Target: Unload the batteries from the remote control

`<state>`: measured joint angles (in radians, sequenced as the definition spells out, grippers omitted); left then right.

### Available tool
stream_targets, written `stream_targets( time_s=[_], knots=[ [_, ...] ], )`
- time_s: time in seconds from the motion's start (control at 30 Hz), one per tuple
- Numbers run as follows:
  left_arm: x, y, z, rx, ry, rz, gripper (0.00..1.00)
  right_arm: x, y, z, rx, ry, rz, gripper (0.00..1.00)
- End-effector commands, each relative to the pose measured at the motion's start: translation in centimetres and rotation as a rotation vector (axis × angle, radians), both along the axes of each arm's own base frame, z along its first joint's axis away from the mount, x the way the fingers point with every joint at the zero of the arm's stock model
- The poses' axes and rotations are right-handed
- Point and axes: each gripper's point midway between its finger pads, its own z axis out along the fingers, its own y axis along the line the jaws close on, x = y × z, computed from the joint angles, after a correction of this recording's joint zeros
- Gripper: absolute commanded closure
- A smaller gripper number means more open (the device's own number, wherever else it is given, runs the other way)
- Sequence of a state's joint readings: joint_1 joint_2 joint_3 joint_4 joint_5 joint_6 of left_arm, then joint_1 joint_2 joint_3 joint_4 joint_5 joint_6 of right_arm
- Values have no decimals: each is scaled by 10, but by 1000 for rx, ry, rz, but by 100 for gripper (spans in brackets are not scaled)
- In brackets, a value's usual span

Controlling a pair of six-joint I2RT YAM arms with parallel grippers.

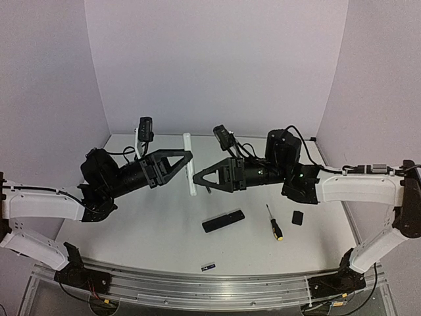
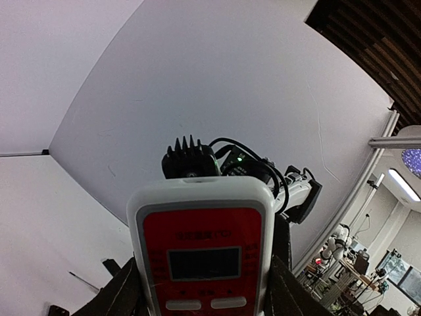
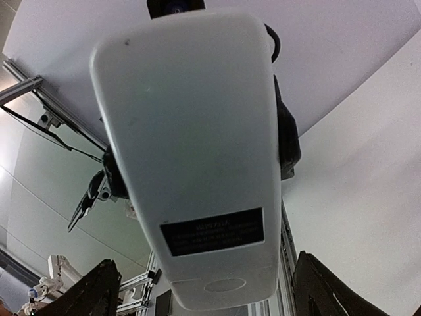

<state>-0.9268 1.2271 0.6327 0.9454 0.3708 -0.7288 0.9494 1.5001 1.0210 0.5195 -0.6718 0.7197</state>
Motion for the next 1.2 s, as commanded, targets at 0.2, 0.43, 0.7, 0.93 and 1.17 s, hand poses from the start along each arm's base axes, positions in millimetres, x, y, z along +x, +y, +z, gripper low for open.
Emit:
stream_targets(
  time_s=[0.2, 0.43, 0.7, 0.93, 1.17],
  knots=[
    [-25, 6, 36, -138, -155, -92, 100, -22, 21, 34, 120, -100, 96, 40],
    [-23, 5, 25, -113, -128, -84, 93, -19, 19, 29, 113, -121, 52, 74],
    [-5, 11, -5, 58, 3, 31, 11, 5, 5, -24, -154, -170, -119, 91],
    [19, 35, -48, 251, 288, 216, 0, 21, -41, -97, -621, -281, -197, 96],
    [15, 10, -86, 469, 460, 115, 0, 16, -57, -114, -757, -443, -99, 97]
  ],
)
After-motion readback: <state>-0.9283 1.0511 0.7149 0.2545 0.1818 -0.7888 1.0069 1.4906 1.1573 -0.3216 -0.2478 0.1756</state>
